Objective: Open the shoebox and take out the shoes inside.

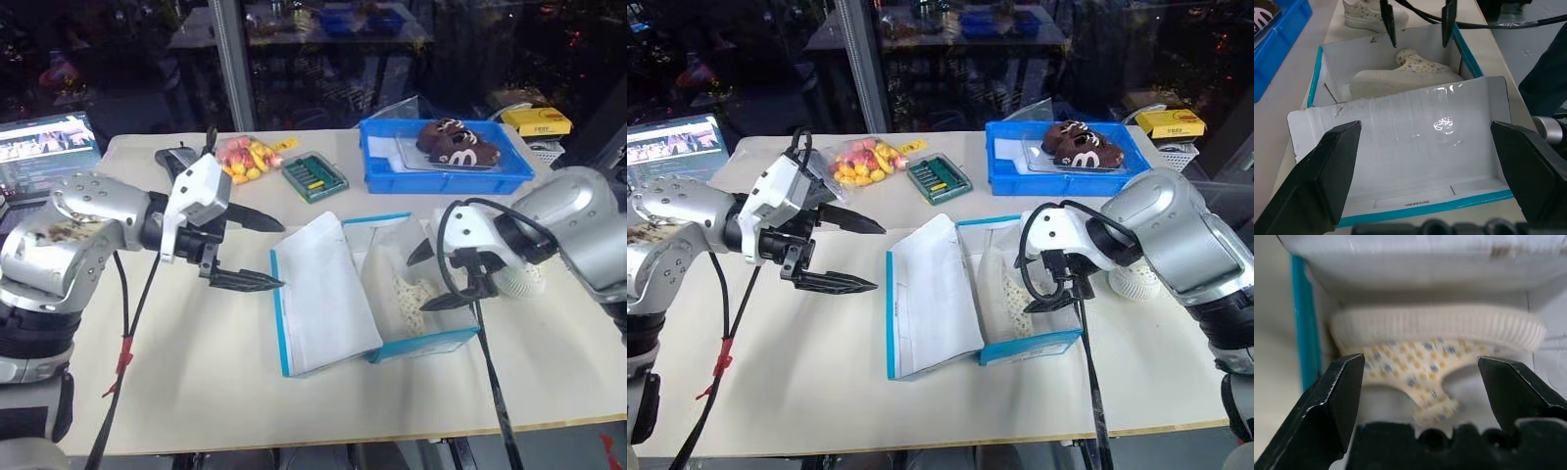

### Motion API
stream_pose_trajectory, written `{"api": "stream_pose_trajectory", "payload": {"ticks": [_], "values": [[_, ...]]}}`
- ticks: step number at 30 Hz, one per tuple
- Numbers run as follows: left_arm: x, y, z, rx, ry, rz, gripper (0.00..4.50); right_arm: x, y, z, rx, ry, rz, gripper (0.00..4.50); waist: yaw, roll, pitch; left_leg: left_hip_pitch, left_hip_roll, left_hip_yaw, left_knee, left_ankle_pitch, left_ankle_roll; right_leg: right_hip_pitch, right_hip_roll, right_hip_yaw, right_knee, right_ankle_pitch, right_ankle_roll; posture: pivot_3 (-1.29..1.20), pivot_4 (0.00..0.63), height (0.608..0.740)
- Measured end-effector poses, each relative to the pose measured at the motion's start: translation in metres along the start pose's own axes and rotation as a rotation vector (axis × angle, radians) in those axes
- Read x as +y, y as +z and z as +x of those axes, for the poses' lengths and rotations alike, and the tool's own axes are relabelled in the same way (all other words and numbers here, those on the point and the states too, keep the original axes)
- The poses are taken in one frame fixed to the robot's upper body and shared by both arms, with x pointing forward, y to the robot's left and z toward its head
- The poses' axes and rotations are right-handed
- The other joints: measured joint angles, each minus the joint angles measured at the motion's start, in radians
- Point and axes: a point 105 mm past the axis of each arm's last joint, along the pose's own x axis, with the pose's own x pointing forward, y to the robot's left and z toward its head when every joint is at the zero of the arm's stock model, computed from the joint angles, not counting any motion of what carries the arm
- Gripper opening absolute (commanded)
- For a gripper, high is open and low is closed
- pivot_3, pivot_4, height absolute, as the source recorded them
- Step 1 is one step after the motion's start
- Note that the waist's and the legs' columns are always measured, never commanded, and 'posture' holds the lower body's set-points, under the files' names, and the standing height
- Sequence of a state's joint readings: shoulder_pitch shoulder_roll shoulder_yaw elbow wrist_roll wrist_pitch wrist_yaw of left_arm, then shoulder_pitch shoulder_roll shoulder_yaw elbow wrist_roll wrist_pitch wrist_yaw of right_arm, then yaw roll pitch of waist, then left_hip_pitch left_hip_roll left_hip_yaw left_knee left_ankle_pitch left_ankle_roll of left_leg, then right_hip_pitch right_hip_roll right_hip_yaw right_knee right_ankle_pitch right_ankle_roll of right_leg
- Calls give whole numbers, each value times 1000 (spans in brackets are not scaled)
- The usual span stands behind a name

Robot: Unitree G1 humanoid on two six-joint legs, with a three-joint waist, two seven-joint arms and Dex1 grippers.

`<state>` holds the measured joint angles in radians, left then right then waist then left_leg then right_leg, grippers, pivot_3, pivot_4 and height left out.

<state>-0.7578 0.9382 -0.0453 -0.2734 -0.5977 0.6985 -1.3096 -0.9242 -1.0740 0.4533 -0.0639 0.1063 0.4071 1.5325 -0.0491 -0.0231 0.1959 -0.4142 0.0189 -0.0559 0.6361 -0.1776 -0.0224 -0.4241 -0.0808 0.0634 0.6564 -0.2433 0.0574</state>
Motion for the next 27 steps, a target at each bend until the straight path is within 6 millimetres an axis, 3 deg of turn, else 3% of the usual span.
{"api": "stream_pose_trajectory", "payload": {"ticks": [5,9,13,20,27], "values": [[-2,-1,-1,-7,16,-4,4500,-4,-14,18,39,31,-2,4322,0,0,0,-1,0,0,0,0,0,-1,0,0,1,0,-1,0,150,740],[-2,2,-1,-17,27,2,4500,-7,-27,20,86,28,-8,4322,3,0,0,0,0,0,1,0,0,0,0,0,1,0,0,0,150,740],[-2,2,-2,-19,30,-1,4500,-7,-27,27,85,40,-14,4322,0,0,0,0,1,0,1,0,0,0,1,0,1,0,-1,0,150,740],[-2,2,-2,-16,36,-4,4500,2,-21,38,61,80,-20,2600,2,0,0,0,1,-1,1,0,0,0,1,0,1,0,-1,0,150,740],[-2,1,-2,-13,36,-12,4500,1,-6,37,-18,68,-10,327,0,0,0,0,1,-1,1,-1,0,0,2,0,1,0,-1,0,150,740]]}}
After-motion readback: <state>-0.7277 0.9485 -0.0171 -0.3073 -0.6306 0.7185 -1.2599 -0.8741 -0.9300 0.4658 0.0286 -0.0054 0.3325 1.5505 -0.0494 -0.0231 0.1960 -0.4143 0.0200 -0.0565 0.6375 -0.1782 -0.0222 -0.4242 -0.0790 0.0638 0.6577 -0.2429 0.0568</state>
